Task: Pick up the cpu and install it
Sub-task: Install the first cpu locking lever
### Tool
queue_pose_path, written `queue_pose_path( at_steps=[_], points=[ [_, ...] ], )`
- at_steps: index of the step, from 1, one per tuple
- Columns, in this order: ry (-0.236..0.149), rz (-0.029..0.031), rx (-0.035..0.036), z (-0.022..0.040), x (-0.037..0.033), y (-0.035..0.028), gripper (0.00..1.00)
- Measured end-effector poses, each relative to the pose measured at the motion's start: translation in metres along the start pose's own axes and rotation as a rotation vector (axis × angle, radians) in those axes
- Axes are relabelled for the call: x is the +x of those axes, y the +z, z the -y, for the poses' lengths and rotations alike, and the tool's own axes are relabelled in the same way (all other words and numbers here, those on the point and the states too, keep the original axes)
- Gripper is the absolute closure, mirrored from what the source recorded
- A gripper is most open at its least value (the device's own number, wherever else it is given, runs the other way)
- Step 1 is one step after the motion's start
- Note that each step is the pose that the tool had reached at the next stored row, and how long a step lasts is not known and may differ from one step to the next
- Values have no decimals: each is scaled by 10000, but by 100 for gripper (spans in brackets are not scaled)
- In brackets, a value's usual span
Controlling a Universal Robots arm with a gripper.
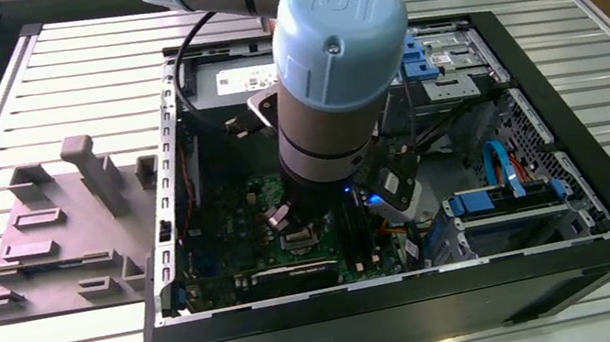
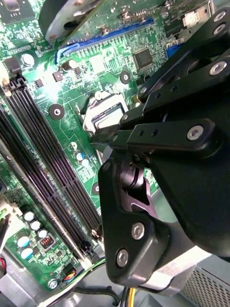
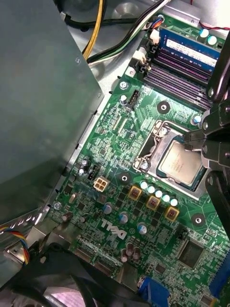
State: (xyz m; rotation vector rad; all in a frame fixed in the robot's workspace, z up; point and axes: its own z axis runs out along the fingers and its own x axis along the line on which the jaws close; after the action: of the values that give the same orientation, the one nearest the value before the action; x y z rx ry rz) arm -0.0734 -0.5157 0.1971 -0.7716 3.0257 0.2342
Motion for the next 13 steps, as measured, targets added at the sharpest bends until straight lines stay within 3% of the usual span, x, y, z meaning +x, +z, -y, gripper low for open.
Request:
queue_pose_path(
  at_steps=[4,13],
  points=[
    [-13,72,39,1,8,27,90],
    [-13,88,53,15,0,82,90]
  ],
)
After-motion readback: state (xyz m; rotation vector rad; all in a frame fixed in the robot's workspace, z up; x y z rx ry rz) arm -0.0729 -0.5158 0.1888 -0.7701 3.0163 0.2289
